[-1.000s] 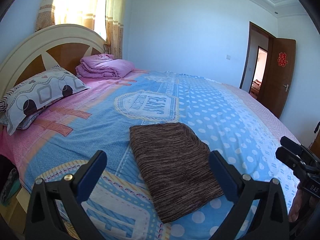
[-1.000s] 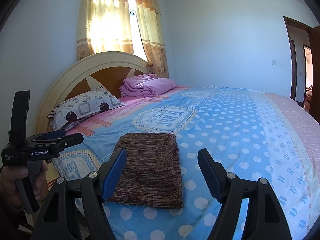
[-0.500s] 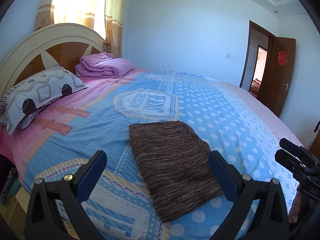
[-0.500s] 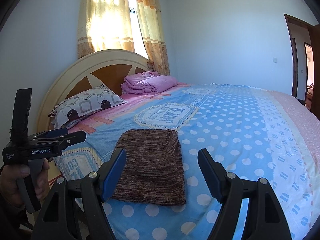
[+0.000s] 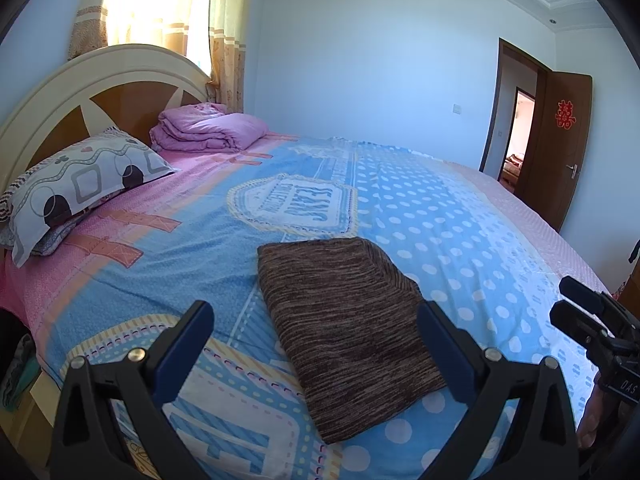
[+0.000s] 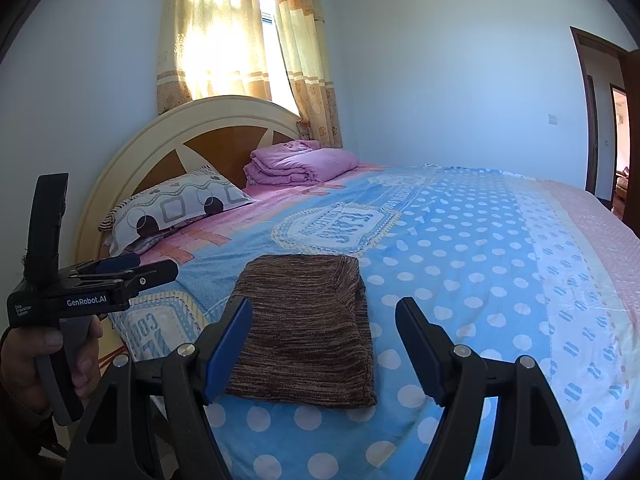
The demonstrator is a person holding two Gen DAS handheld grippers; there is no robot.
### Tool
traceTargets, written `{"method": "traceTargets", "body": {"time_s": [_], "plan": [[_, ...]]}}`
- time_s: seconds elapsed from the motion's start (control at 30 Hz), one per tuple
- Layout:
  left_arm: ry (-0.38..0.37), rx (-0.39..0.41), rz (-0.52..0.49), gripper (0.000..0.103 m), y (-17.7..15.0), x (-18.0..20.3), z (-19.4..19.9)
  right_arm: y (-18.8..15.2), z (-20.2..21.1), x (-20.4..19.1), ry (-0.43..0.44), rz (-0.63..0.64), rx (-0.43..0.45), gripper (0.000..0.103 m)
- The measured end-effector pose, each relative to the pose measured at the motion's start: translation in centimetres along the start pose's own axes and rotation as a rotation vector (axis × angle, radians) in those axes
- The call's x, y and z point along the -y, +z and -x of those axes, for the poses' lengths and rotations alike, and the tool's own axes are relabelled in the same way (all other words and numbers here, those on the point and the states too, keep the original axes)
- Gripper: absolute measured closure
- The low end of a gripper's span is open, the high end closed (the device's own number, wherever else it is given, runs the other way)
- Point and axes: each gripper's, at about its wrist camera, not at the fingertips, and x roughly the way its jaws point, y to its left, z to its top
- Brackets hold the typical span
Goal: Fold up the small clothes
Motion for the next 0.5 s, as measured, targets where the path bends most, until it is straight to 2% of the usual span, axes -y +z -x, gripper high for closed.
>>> {"method": "traceTargets", "body": {"time_s": [0.27, 0.5], "plan": [[-0.004, -0.024, -0.027, 0.000, -0.1, -0.1, -0.6, 0.1, 0.3, 0.2, -0.010, -0.004, 0.032, 0.028], [0.032, 0.002, -0.055, 0.000, 0.2, 0.3, -0.1, 0.4, 1.1, 0.3, -0.021, -0.012, 0.071, 0.028]]}}
